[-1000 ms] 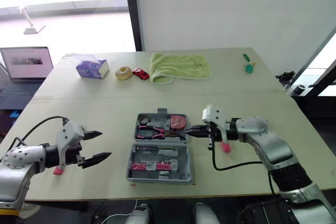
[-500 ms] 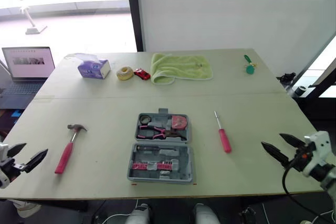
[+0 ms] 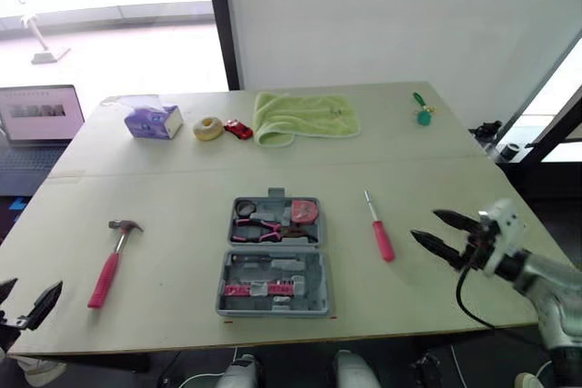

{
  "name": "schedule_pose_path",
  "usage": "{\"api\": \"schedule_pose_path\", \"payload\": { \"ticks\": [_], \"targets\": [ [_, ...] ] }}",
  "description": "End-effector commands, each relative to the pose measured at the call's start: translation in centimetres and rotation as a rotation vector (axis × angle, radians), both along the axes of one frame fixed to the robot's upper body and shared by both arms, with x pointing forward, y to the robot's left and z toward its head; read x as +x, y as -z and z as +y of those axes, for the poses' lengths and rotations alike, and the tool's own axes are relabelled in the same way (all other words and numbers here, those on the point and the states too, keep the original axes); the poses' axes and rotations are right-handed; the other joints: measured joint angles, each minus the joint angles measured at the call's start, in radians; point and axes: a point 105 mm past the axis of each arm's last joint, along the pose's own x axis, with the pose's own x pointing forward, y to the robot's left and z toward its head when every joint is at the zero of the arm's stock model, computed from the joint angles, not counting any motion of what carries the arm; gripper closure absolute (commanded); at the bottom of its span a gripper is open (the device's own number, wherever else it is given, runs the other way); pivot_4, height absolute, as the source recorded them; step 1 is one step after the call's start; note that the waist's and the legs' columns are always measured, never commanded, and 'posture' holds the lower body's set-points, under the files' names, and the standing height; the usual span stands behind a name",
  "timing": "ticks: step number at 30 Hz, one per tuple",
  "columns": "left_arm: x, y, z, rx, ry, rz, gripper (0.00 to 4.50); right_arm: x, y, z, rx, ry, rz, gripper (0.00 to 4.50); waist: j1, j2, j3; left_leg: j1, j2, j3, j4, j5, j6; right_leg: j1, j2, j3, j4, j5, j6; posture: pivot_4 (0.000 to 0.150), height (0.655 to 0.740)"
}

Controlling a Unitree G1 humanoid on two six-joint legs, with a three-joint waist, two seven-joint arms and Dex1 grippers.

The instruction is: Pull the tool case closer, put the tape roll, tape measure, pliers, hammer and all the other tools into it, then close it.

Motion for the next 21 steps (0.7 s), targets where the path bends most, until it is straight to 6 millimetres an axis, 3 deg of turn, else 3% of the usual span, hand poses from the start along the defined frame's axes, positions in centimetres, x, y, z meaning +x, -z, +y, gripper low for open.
{"api": "schedule_pose_path", "payload": {
  "ticks": [1,3,10,14,18,21],
  "targets": [
    [-1.5,-2.3,-1.6,-0.020,-0.043,-0.095,0.00,-0.8,-3.8,7.2,-0.023,-0.394,0.030,0.06,-0.002,0.000,0.000,0.000,0.000,0.000,0.000,0.000,0.000,0.000,0.000,0.000,0.000,0.000,0.000,0.150,0.7400],
    [-2.3,-3.0,-2.4,-0.008,-0.087,-0.125,0.00,-1.6,-4.8,9.4,-0.081,-0.555,0.045,0.06,0.002,0.000,0.000,-0.001,0.001,0.001,0.000,0.000,0.000,-0.001,0.000,0.000,-0.002,0.000,-0.001,0.150,0.7400],
    [-3.2,-1.7,-5.5,-0.080,-0.206,-0.020,0.00,-3.6,-7.7,14.8,-0.167,-0.898,0.060,0.06,0.054,-0.003,0.000,-0.004,0.000,0.001,0.001,-0.001,-0.001,0.004,0.000,-0.003,-0.014,0.002,-0.004,0.150,0.7400],
    [-1.0,-2.3,-6.2,-0.148,-0.182,-0.032,0.00,-4.5,-7.7,16.0,-0.213,-0.952,0.052,0.06,0.056,-0.006,-0.001,-0.004,-0.001,0.002,0.001,-0.001,-0.001,0.003,0.000,-0.004,-0.014,0.002,-0.004,0.150,0.7400],
    [1.2,-2.2,-5.6,-0.141,-0.175,0.037,0.00,-5.1,-7.8,16.4,-0.217,-0.950,0.046,0.06,0.050,-0.005,-0.001,-0.004,0.000,0.003,0.001,-0.001,0.000,0.003,0.002,-0.004,-0.013,0.003,-0.004,0.150,0.7400],
    [4.5,-1.9,-4.8,-0.073,-0.118,0.118,0.00,-5.4,-7.8,16.3,-0.228,-0.911,0.043,0.06,0.049,-0.005,-0.001,-0.004,0.001,0.003,0.001,-0.001,-0.001,0.002,0.005,-0.004,-0.012,0.003,-0.004,0.150,0.7400]
  ]
}}
